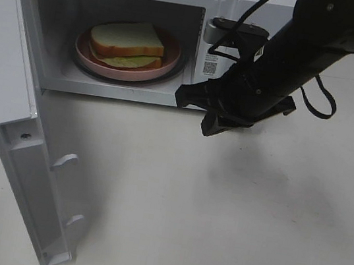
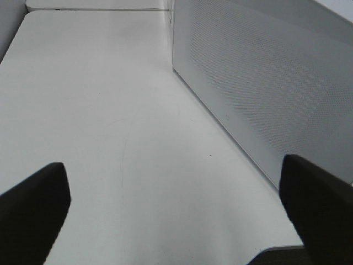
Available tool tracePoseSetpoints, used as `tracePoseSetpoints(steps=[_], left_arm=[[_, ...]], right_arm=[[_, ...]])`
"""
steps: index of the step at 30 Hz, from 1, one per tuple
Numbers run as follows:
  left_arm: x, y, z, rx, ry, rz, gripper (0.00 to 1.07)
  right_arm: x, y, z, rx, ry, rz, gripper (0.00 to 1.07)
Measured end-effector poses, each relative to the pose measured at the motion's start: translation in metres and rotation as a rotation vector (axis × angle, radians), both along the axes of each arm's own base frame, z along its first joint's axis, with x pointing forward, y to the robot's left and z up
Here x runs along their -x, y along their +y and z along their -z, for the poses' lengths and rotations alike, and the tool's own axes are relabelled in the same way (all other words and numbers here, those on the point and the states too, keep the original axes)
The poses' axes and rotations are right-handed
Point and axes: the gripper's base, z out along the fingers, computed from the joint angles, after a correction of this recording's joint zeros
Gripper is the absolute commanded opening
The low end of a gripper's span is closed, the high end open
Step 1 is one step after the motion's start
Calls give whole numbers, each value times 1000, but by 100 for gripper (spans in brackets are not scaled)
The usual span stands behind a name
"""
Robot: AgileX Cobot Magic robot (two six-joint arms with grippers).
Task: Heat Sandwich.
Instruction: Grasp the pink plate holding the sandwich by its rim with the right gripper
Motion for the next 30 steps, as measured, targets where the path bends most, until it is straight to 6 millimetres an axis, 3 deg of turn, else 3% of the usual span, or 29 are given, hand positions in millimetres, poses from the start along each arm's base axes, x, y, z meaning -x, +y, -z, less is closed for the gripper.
tracePoseSetpoints(steps=[6,8,12,13,14,16,22,26,27,28,30], left_arm=[[0,0,0,0,0,0,98],[0,0,0,5,1,-3,98],[0,0,0,0,0,0,98],[0,0,0,0,0,0,98],[0,0,0,0,0,0,98],[0,0,0,0,0,0,98],[0,0,0,0,0,0,98],[0,0,0,0,0,0,98],[0,0,0,0,0,0,98],[0,0,0,5,1,-3,98],[0,0,0,0,0,0,98]], right_arm=[[4,1,-9,129,-70,-506,2],[5,1,-9,143,-78,-562,3],[8,-1,-8,218,-146,-891,4],[8,-1,-8,218,-146,-891,4],[7,-2,-8,263,-198,-1047,4],[7,-3,-8,307,-243,-1199,5],[5,-5,-7,392,-315,-1440,9],[1,-9,-7,469,-337,-1510,31],[1,-9,-7,469,-337,-1510,31],[-1,-10,-8,494,-354,-1508,46],[-3,-9,-8,504,-371,-1482,64]])
